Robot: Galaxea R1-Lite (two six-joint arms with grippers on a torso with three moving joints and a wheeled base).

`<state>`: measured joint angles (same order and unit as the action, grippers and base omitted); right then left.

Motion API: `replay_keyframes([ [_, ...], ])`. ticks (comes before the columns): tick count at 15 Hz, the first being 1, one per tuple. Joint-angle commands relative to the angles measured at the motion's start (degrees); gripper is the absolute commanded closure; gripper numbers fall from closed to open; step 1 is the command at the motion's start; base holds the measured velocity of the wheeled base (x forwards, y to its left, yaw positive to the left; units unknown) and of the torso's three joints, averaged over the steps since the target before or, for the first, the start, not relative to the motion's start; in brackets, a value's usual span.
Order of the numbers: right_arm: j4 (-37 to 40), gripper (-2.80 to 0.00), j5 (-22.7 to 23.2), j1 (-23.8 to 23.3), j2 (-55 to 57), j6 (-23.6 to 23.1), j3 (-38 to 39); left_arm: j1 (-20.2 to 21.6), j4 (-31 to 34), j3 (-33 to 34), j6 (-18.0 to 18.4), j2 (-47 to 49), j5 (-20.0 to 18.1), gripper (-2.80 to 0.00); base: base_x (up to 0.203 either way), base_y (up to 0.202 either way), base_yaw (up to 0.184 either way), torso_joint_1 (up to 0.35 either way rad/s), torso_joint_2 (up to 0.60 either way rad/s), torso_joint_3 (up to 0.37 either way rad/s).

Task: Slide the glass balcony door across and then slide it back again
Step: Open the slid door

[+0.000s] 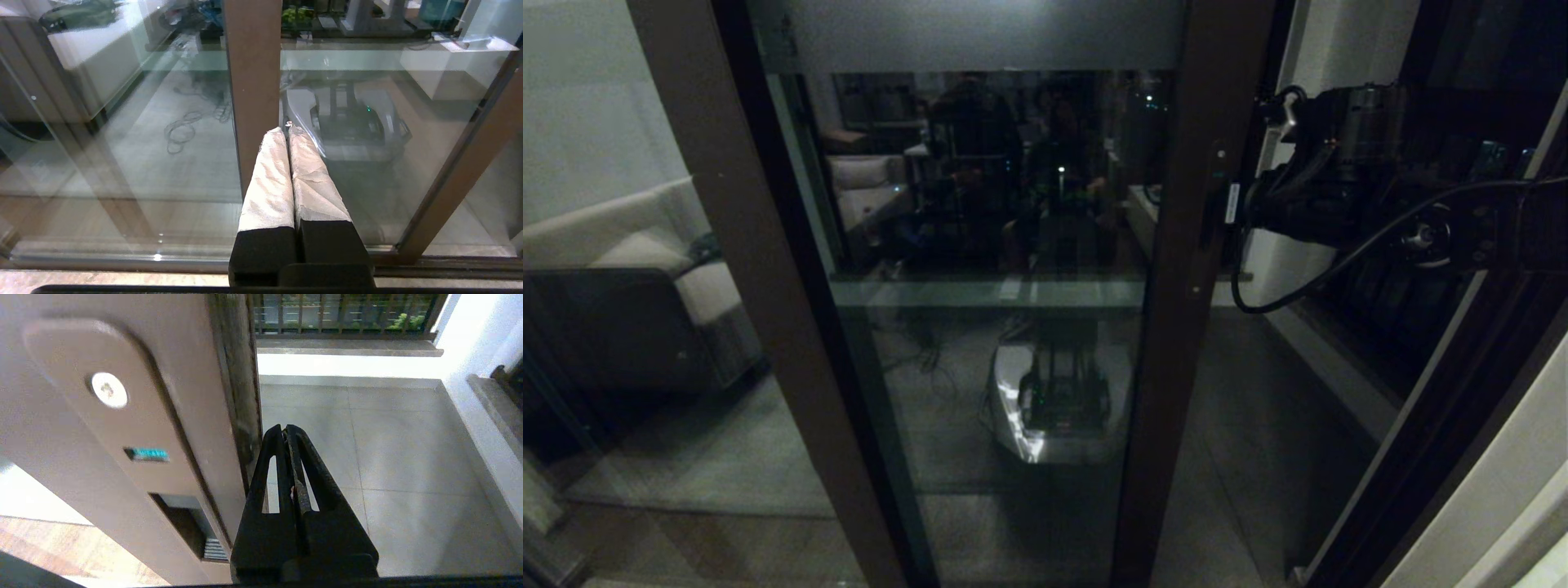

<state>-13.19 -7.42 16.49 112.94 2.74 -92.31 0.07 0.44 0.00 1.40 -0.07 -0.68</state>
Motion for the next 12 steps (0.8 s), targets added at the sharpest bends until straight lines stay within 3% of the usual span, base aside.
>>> replay_keyframes([
  [1,-0.2,0.0,-1.1,1.9,1.0,0.0,-0.1,0.0,0.0,0.1,0.0,0.1,0.0,0.0,0.0,0.0,0.0,0.0,0.0,0.0],
  [12,-0.2,0.0,-4.6,7.9,3.4,0.0,-0.7,0.0,0.0,0.1,0.0,0.1,0.0,0.0,0.0,0.0,0.0,0.0,0.0,0.0],
])
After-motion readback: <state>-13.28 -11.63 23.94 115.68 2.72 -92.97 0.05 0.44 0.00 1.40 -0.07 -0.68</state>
